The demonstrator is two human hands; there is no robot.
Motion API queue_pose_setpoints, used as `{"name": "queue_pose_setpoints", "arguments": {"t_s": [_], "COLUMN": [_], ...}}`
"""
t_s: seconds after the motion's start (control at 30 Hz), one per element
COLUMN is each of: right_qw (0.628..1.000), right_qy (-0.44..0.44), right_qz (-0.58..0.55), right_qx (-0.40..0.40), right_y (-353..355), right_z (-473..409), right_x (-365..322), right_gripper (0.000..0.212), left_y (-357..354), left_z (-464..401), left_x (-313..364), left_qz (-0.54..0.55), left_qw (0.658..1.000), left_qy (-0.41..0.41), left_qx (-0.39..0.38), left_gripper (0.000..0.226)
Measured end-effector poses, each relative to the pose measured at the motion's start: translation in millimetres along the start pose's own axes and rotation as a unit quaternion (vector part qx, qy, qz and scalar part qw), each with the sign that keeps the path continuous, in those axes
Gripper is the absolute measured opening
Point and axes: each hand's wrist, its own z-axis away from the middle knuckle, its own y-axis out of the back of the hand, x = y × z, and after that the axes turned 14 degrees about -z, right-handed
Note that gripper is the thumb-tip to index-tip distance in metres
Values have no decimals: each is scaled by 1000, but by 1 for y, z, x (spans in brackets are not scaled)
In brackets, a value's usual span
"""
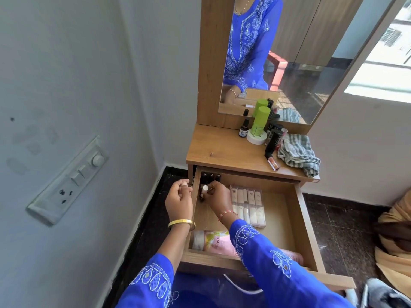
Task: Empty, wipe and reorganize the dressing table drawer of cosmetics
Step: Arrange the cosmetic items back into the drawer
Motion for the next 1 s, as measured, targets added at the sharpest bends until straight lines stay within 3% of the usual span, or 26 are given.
{"name": "queue_pose_setpoints", "arguments": {"t_s": [0.27,0.7,1.0], "right_qw": [1000,994,954], "right_qy": [5,97,222], "right_qz": [-3,-34,189], "right_qx": [-28,21,70], "right_y": [4,69,120], "right_z": [3,-4,-76], "right_x": [0,-51,-118], "right_gripper": [18,10,19], "left_y": [0,-23,-58], "left_z": [3,3,-35], "left_x": [1,43,125], "left_qz": [-35,-69,-86], "left_qw": [999,984,967], "left_qy": [-22,-139,-217], "left_qx": [-13,-83,-101], "left_gripper": [21,19,19]}}
